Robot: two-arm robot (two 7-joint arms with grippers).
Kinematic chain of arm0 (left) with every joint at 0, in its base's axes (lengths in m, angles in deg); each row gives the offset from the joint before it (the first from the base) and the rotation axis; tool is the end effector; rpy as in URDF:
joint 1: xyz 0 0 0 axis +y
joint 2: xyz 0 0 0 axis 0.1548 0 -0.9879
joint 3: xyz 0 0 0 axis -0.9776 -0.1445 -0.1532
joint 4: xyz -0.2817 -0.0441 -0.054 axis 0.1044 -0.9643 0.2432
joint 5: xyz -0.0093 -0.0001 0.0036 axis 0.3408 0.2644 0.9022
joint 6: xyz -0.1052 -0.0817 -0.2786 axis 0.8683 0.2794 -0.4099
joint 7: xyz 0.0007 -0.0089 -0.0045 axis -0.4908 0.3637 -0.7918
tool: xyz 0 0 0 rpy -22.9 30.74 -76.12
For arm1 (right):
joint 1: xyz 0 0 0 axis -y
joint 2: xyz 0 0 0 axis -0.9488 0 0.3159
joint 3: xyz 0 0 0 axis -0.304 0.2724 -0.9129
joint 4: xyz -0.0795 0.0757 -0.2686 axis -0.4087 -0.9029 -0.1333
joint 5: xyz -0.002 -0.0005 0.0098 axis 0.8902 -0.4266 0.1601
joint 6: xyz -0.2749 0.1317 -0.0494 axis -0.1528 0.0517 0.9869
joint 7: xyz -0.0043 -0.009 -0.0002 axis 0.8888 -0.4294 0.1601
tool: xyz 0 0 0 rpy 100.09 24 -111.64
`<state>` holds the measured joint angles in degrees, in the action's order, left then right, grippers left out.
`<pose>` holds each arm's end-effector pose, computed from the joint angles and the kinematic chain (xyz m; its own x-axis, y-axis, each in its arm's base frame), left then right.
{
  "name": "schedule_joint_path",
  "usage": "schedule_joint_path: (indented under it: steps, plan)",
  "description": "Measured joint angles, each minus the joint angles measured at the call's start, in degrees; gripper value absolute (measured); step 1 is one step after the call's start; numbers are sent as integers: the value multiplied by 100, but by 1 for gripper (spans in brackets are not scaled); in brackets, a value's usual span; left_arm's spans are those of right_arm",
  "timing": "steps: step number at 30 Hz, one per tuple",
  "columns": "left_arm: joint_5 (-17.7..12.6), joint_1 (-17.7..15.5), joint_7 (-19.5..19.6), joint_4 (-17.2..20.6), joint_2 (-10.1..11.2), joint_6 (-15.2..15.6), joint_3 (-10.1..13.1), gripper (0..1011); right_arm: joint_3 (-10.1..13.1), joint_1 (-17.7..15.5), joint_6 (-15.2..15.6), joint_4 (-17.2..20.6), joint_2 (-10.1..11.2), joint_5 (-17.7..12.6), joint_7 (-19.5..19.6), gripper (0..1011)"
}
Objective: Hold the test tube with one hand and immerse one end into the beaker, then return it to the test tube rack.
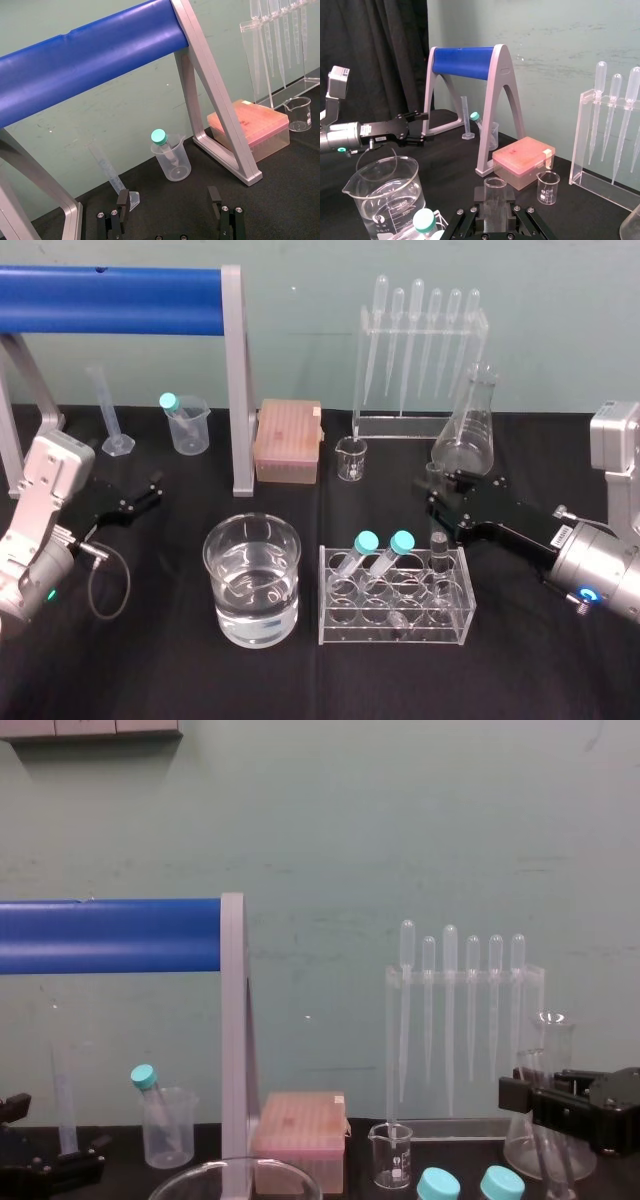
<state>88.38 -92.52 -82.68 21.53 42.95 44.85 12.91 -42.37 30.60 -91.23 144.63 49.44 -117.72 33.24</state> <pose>0.3580 0.0827 -0.3022 0.2923 0.8803 0.3736 -0.9553 0.2872 0.0704 0.3670 -0.0729 -0.2612 0.7668 -0.6419 0.0015 0.6416 0.7662 -0.0359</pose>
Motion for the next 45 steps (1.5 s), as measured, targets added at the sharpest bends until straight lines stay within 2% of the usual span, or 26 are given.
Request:
schedule_joint_path:
  steps: [10,19,28,32,37,45]
  plan:
    - [0,0,0,0,0,0,0,1000,20,0,1,14,0,-32,-15,228]
    - [0,0,0,0,0,0,0,1000,257,0,-34,264,-2,-368,-59,229]
    - [0,0,0,0,0,0,0,1000,413,191,-288,345,-125,-665,-152,228]
    - [0,0,0,0,0,0,0,1000,396,351,-476,226,-276,-740,-254,228]
    - [0,0,0,0,0,0,0,1000,244,633,-658,-50,-482,-718,-397,228]
    - [0,0,0,1,0,0,0,1000,72,832,-712,-296,-585,-597,-486,228]
